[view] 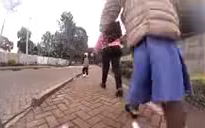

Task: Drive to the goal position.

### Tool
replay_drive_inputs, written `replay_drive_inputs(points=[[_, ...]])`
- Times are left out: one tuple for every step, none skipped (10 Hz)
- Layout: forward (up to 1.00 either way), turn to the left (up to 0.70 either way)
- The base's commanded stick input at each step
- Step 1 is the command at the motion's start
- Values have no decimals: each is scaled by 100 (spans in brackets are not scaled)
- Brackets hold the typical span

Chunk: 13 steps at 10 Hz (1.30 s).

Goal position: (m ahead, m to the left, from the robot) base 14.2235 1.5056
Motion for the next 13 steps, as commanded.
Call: replay_drive_inputs(points=[[50, 0], [50, 0], [50, 0], [50, 0], [50, 0], [50, 0], [50, 0], [50, 0], [50, 0], [50, 0], [50, 0], [50, 0], [50, 0]])
